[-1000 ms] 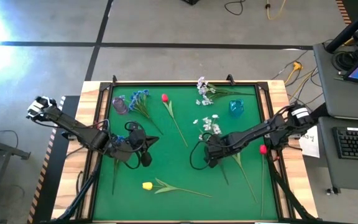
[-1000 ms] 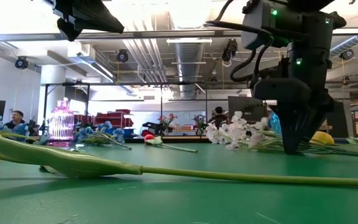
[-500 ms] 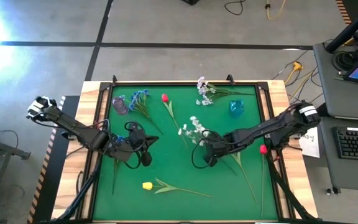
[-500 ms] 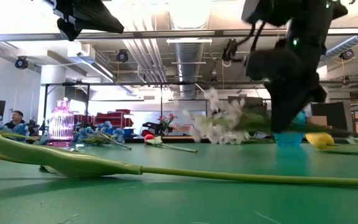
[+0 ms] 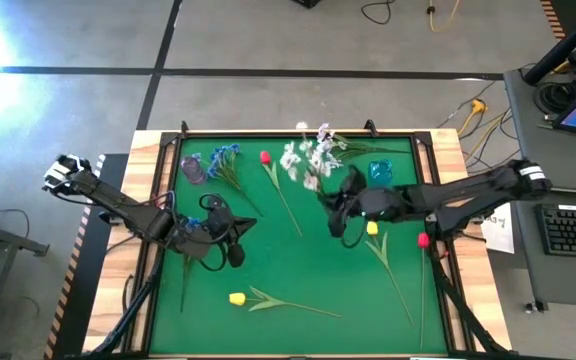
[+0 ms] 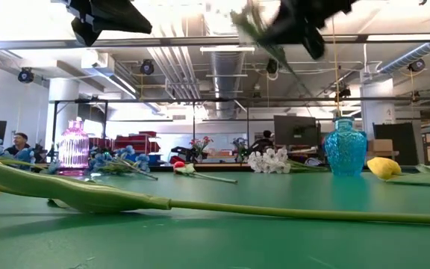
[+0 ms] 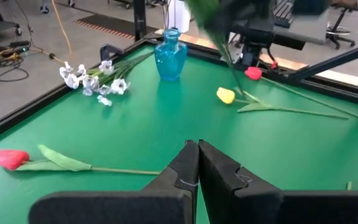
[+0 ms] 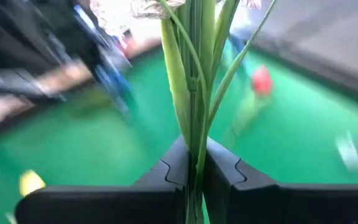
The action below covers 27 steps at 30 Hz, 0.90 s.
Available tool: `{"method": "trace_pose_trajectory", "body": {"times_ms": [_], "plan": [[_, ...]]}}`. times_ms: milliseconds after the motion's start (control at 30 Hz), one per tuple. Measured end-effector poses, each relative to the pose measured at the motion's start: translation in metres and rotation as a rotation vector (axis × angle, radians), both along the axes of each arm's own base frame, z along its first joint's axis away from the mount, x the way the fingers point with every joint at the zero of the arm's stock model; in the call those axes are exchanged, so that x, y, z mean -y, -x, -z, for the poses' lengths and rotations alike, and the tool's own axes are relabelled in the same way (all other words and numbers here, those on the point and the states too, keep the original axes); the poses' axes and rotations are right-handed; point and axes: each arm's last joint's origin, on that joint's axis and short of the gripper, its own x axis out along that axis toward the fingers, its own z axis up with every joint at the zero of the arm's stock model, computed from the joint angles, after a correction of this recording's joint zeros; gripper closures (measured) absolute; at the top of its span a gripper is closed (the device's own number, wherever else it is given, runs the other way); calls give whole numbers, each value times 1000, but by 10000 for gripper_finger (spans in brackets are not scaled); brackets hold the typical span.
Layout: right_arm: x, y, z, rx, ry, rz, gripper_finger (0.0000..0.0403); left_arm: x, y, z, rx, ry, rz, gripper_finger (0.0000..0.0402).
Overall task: Sort flowers into vase by color
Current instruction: Put the bottom white flowers into the blue vase
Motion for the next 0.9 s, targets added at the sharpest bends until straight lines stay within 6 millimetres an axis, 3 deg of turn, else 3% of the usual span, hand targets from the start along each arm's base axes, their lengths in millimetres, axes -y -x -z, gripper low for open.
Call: {"method": "trace_pose_trajectory", "body": {"times_ms": [133,300,467,567,733,900], "plan": [[6,-1,-8,187,109,-106,381,0,0,-1,11,5,1,402],[12,-8,-1,326,178,-144,381,1,0,-3,14,0,30,402],[14,-24,13,382,255,-161,381,9,-5,-14,68,-6,288,402],[20,-38,19,503,286,-134,381,10,-3,-27,145,-11,373,402],[40,-69,28,637,314,-140,381,-2,20,-61,255,-1,370,402],[60,-110,30,661,330,-148,381,-17,50,-86,233,38,336,402]]}}
